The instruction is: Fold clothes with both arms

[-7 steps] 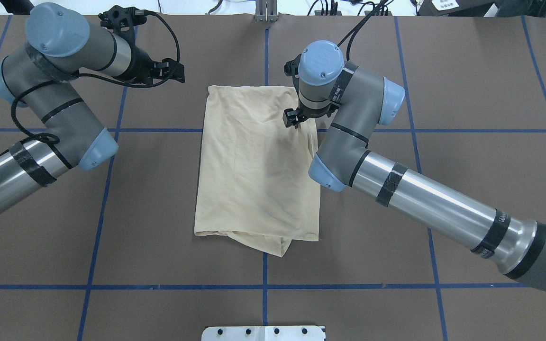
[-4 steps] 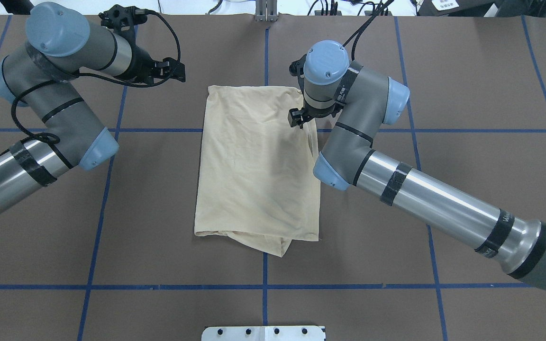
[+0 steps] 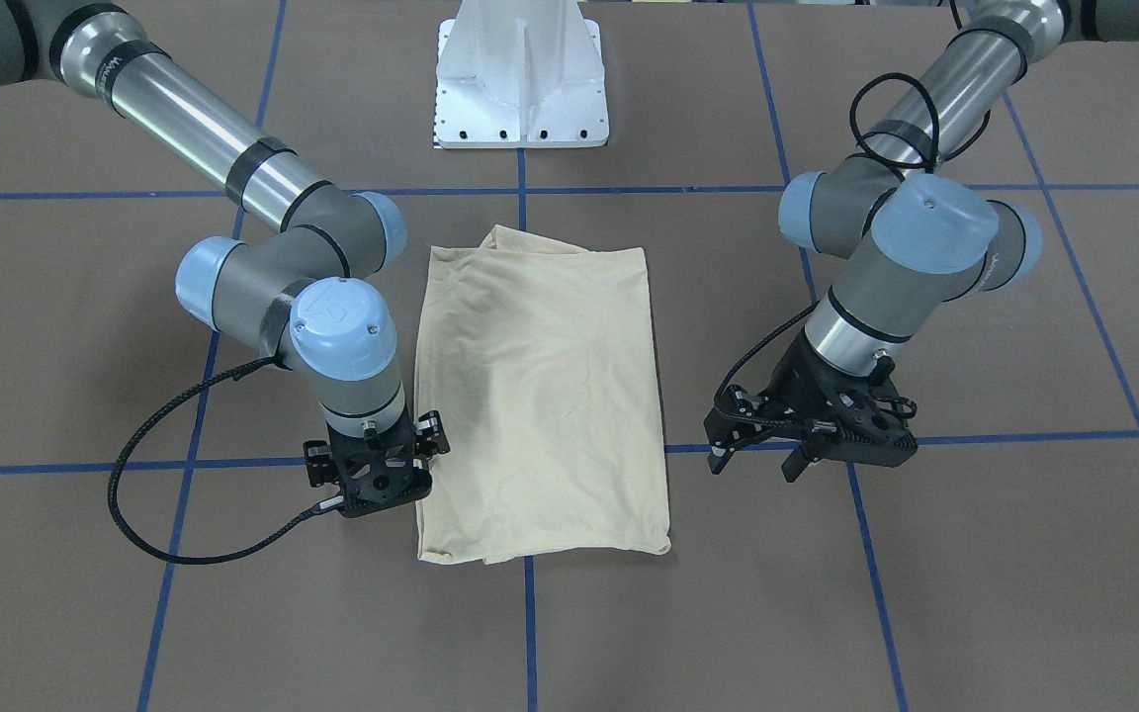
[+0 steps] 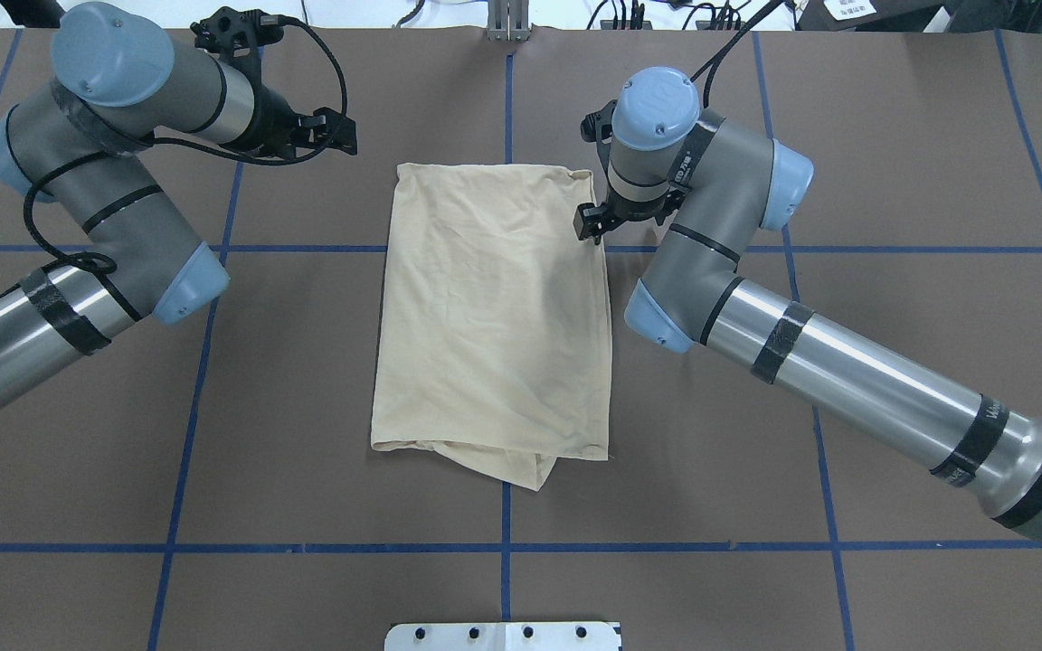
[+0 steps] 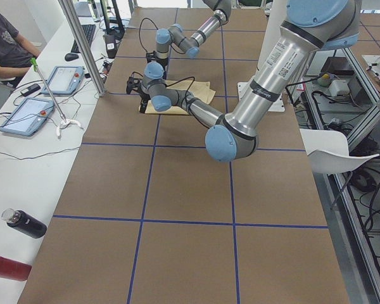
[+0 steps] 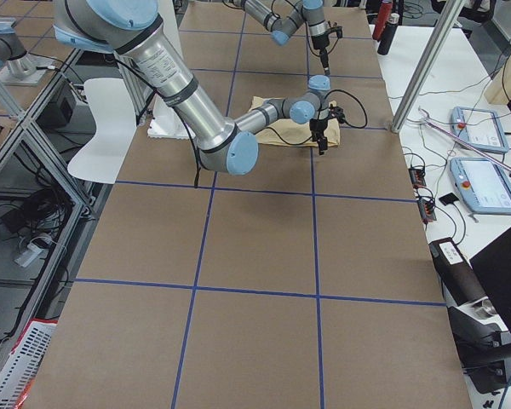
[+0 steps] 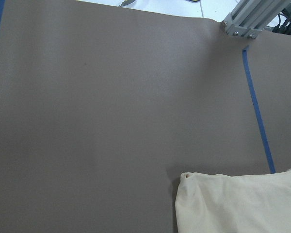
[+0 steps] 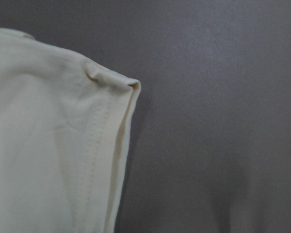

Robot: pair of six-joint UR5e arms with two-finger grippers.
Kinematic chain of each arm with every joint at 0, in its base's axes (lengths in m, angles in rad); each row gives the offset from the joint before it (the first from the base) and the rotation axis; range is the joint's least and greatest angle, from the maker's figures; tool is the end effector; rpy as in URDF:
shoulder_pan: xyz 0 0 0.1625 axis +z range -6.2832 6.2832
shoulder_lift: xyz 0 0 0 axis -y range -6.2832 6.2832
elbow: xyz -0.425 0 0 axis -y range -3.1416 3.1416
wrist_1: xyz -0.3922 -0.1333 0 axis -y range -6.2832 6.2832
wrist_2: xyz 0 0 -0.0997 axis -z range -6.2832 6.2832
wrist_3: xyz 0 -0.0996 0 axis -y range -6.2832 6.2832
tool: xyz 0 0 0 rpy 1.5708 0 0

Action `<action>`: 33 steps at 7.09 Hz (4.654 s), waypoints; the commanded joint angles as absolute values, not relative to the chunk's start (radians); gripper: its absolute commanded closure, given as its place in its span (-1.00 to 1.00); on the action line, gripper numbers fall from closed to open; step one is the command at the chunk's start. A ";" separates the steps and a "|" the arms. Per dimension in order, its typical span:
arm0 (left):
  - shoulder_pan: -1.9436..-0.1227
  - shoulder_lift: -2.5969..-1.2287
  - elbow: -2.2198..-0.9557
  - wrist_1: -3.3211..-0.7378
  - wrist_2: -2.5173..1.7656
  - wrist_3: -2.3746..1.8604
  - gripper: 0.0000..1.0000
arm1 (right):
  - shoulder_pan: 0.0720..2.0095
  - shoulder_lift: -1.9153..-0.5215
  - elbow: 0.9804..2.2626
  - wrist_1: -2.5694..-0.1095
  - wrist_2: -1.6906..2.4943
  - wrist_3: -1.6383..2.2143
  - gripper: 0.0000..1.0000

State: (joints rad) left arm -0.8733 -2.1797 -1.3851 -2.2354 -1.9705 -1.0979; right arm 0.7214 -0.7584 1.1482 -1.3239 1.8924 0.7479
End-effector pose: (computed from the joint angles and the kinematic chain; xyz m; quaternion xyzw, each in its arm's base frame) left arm 0.3953 -0.6189 0.3044 0.1834 0.5025 -0.0661 0.8423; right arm -0.5392 -0.6099 0.3225 0.1066 -0.3274 -0.0976 0.9338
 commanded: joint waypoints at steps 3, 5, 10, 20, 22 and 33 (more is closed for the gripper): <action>-0.873 -2.177 -1.388 -2.237 -1.970 -1.097 -0.82 | 0.776 -0.761 1.199 -1.345 2.006 0.749 -1.00; -0.818 -2.110 -1.473 -2.278 -1.973 -1.193 -0.84 | 0.782 -0.775 1.357 -1.474 2.025 0.831 -1.00; -0.553 -1.895 -1.814 -2.324 -1.953 -1.731 -0.81 | 0.715 -0.997 1.761 -1.434 2.114 1.314 -1.00; -0.394 -1.859 -1.769 -2.270 -1.839 -1.784 -0.69 | 0.676 -0.994 1.776 -1.433 2.106 1.350 -1.00; -0.394 -1.896 -1.769 -2.191 -1.841 -1.770 -0.69 | 0.676 -0.993 1.775 -1.433 2.106 1.350 -1.00; -0.394 -1.899 -1.744 -2.186 -1.839 -1.770 -0.13 | 0.678 -0.992 1.776 -1.433 2.111 1.348 -1.00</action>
State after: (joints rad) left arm -0.3944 -1.8991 -1.7437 -2.1859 -1.8392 -1.7692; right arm 0.6778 -0.9923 1.7763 -1.4327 2.1102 1.3488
